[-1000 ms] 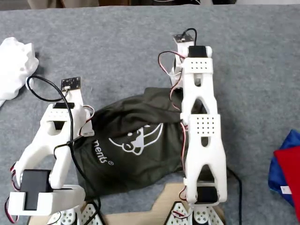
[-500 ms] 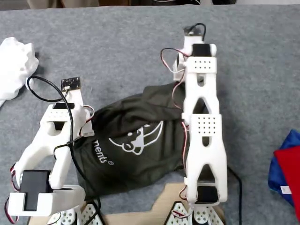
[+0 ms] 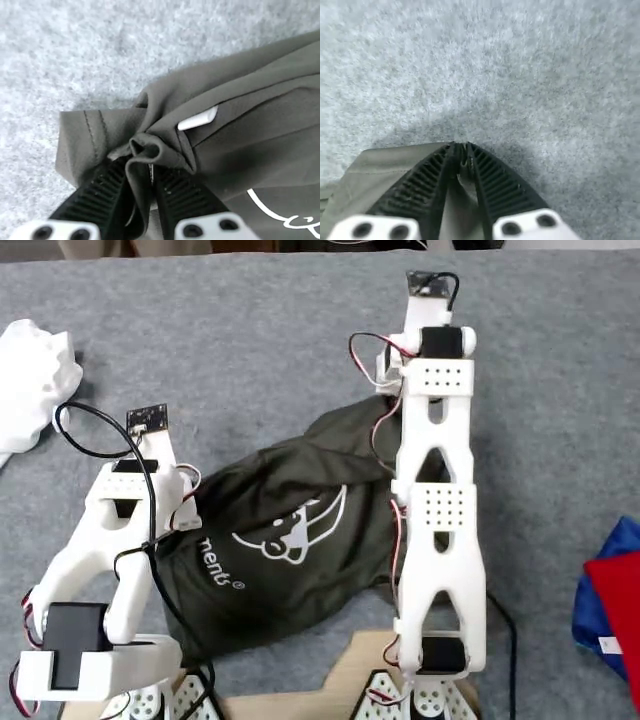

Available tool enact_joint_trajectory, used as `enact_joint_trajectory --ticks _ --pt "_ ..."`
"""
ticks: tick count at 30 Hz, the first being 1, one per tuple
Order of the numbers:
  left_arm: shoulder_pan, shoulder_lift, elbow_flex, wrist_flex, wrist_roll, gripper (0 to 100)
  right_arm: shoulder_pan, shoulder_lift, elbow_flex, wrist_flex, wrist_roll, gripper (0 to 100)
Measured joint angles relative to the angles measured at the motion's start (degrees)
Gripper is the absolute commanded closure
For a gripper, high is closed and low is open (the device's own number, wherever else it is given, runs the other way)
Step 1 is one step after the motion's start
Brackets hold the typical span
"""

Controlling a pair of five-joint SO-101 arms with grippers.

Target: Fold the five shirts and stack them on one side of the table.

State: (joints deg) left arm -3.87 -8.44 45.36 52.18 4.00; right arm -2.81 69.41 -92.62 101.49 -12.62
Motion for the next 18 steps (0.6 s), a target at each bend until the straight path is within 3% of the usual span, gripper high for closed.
enact_joint_trajectory --ticks 18 --pt "-8.4 0.2 -39.3 20.6 0.1 98 -0.2 -15.6 0.0 0.0 0.0 99.5"
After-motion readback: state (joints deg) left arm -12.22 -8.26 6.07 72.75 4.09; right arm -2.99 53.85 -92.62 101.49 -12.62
